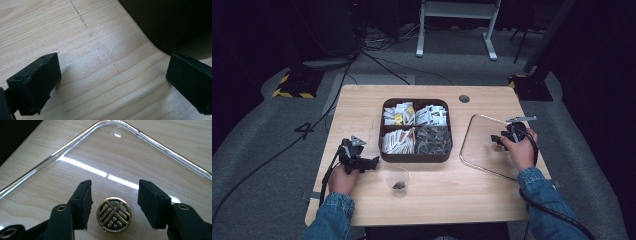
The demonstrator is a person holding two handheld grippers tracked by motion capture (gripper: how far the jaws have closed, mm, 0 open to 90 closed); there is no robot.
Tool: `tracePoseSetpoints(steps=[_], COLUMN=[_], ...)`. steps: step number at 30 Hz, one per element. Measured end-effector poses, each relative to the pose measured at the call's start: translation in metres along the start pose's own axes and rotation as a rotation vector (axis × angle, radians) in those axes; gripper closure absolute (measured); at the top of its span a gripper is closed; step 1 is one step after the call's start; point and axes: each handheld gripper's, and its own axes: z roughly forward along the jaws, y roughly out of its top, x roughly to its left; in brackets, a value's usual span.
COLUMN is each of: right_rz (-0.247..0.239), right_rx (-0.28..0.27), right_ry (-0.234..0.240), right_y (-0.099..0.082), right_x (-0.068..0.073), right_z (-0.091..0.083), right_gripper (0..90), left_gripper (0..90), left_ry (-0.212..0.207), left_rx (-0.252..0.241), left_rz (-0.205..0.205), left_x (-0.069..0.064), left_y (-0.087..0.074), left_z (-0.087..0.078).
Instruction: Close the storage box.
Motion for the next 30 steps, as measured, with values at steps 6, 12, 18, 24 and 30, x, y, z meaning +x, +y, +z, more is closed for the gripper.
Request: tracePoseSetpoints(steps=[6,12,18,24,30], right_rz=[0.006,0.005,-0.019,-0.039,-0.046], right_rx=[0.028,0.061,0.051,0.051,0.029], right_ry=[0.0,-0.009,-0.015,-0.027,-0.029], right_y=[-0.008,-0.018,-0.02,-0.02,-0.022], right_x=[-0.001,0.001,0.003,0.005,0.005], right_z=[0.003,0.005,0.004,0.004,0.004], right_gripper=[47.1,54.3,58.0,58.2,58.4], left_gripper=[0.0,0.0,0.0,0.0,0.0], left_ry=[0.0,0.0,0.0,0.0,0.0], left_rx=[0.0,0.0,0.001,0.0,0.0], left_rz=[0.0,0.0,-0.001,0.0,0.0], left_x=[0.0,0.0,0.0,0.0,0.0], left_y=[0.0,0.0,0.0,0.0,0.0], left_z=[0.0,0.0,0.0,0.0,0.0])
